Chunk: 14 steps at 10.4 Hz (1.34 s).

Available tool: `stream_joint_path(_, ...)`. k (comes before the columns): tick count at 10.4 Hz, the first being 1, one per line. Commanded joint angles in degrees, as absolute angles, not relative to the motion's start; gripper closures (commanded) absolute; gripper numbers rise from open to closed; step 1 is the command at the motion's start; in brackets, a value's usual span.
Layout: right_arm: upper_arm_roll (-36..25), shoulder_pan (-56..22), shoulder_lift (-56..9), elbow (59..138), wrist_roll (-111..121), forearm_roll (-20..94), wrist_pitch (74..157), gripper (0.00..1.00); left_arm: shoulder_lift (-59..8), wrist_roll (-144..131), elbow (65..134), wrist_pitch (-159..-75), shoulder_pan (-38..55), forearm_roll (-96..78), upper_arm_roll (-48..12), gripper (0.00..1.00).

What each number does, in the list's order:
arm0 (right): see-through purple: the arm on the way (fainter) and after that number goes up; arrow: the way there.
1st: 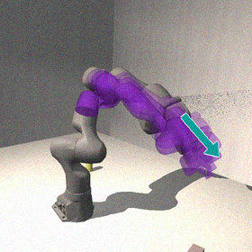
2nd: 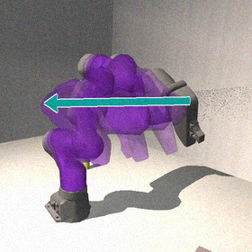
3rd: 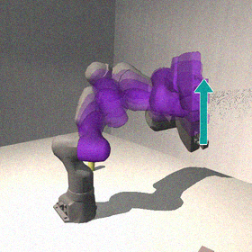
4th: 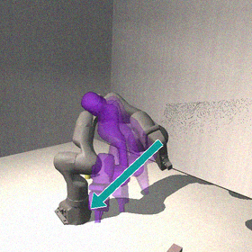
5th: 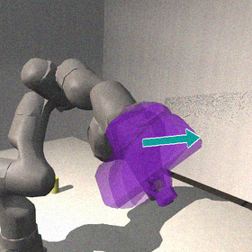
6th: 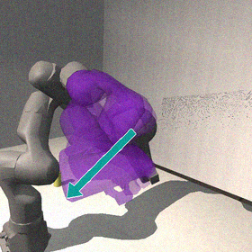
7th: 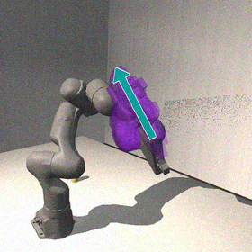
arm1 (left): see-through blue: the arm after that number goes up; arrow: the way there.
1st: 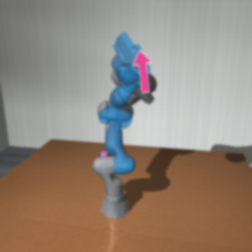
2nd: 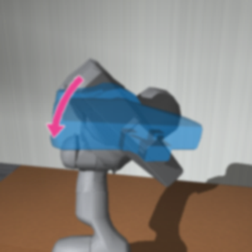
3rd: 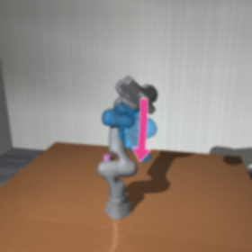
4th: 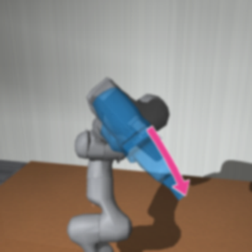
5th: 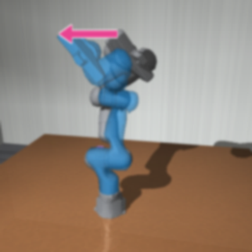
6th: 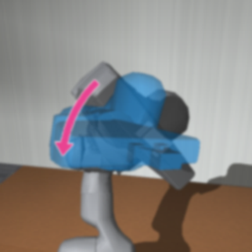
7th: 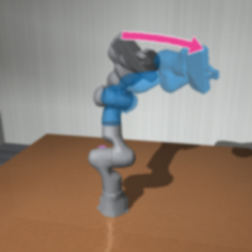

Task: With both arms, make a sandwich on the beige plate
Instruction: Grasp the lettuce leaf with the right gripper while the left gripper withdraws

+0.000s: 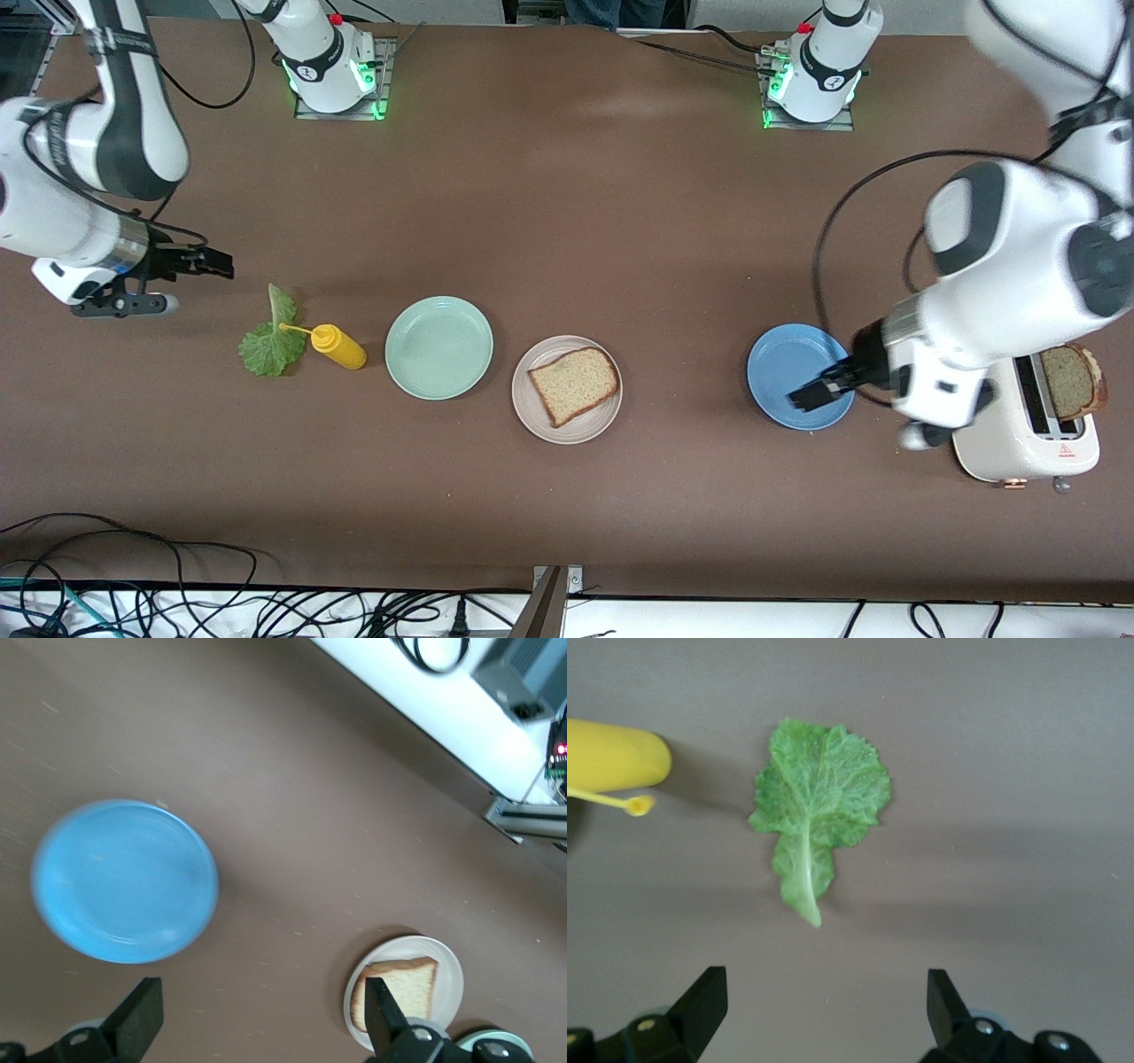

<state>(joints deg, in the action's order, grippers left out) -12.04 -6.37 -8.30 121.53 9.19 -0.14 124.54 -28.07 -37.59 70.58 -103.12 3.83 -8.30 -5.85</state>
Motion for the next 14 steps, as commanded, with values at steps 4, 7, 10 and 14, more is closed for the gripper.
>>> stream_joint_path(4,-11.69,-6.42,-15.89,128.15,10.28,5.15,140.87,0.0,-15.39,-19.27,72.25,-88.35,-1.14,6.24,-6.07,0.0)
stream_joint_path(7,-10.82,-6.42,-20.81,128.06,11.25,6.06,147.37,0.06,-15.64,-7.69,74.61,-87.01,-7.36,-0.51,-6.15,0.0)
stream_joint_path(10,-9.84,-6.33,-22.41,127.97,11.25,6.85,148.1,0.67,-17.23,-6.77,77.25,-89.64,-7.91,0.09,-6.06,0.0)
stream_joint_path(14,-9.58,-6.94,-22.41,126.66,10.98,6.94,147.31,1.0,-17.75,-6.77,77.08,-89.91,-7.91,0.09,-6.06,0.0)
